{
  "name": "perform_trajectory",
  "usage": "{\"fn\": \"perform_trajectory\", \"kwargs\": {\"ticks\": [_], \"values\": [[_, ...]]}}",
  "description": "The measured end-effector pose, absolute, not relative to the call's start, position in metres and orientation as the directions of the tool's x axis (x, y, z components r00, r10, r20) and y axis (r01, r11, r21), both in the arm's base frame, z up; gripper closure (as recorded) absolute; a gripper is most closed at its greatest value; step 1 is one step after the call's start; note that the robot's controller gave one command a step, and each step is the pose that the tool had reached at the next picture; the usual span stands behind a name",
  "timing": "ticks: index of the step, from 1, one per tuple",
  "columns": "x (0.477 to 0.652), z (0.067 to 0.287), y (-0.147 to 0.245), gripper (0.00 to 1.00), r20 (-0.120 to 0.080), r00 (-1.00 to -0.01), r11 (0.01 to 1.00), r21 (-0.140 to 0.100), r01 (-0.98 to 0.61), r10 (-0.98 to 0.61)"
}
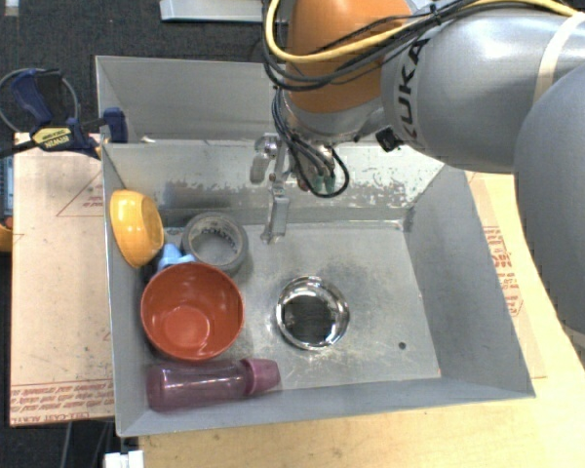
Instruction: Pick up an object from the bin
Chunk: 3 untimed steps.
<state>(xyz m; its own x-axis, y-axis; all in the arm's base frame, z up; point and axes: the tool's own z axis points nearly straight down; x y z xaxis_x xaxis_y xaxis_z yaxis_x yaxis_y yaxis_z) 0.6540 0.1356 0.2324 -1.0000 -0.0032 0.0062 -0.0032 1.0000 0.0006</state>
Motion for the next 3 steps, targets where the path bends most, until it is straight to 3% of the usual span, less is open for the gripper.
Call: {"fn": "perform_trajectory", "kwargs": {"ticks": [1,2,3], "values": [[0.655,0.238,0.135,0.00,-0.002,-1.000,1.000,0.001,0.000,0.000],[0.629,0.098,0.182,0.00,-0.008,-0.999,0.999,0.003,-0.048,-0.048],[0.617,0.155,0.209,0.00,-0.014,-0.999,1.000,0.005,0.030,0.030]]}}
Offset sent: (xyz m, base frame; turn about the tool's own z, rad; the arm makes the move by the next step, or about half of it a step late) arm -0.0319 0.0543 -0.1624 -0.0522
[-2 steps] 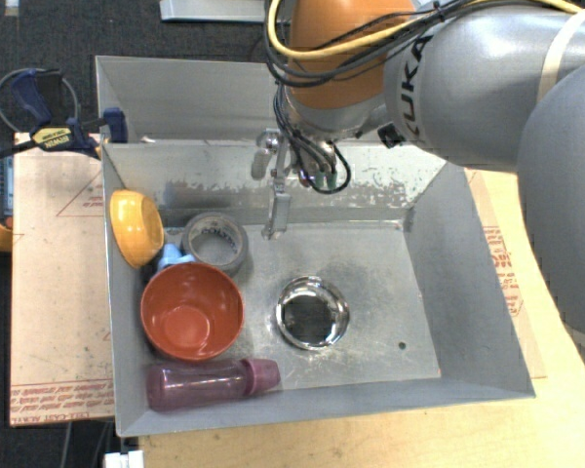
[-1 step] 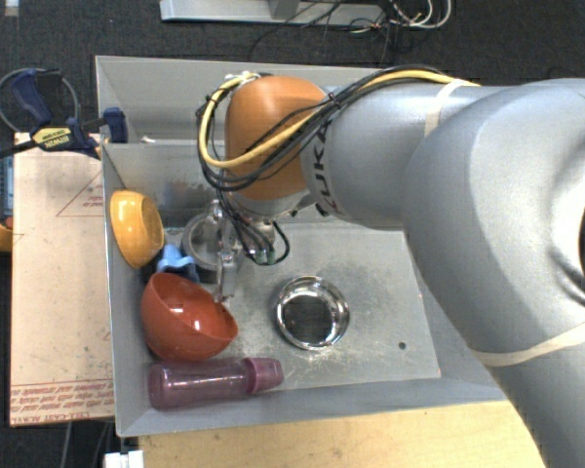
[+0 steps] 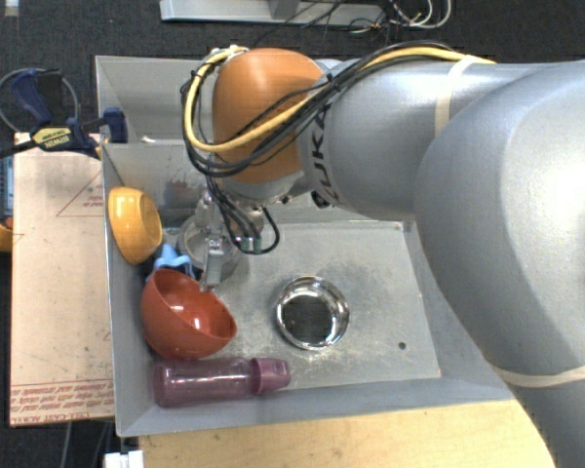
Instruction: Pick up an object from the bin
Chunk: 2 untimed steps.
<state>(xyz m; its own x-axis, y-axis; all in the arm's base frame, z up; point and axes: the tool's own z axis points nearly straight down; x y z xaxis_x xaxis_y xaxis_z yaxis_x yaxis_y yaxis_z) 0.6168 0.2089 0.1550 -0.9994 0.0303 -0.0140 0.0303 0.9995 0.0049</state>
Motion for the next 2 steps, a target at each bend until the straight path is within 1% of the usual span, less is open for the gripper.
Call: {"fn": "perform_trajectory", "kwargs": {"ticks": [1,2], "values": [[0.583,0.114,0.238,0.00,-0.023,-0.866,0.867,-0.002,-0.499,-0.499],[0.576,0.078,0.242,0.00,-0.048,-0.941,0.942,-0.002,-0.334,-0.334]]}}
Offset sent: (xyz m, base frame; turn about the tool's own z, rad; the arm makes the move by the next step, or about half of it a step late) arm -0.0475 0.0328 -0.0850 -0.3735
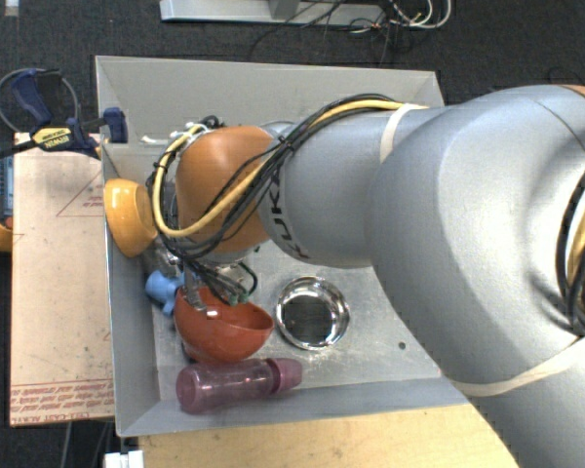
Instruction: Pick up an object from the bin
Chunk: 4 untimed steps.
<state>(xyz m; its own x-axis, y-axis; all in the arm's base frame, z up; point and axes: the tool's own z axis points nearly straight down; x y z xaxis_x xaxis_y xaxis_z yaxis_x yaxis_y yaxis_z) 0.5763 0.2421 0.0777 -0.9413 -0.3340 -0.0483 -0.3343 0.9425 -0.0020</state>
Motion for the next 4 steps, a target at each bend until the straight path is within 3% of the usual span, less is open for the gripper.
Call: {"fn": "perform_trajectory", "kwargs": {"ticks": [1,2,4], "values": [[0.560,0.080,0.233,1.00,-0.042,-0.590,0.591,-0.020,-0.807,-0.807],[0.560,0.081,0.233,1.00,-0.042,-0.590,0.591,-0.020,-0.806,-0.806],[0.559,0.144,0.233,1.00,-0.037,-0.591,0.592,-0.015,-0.806,-0.806]]}}
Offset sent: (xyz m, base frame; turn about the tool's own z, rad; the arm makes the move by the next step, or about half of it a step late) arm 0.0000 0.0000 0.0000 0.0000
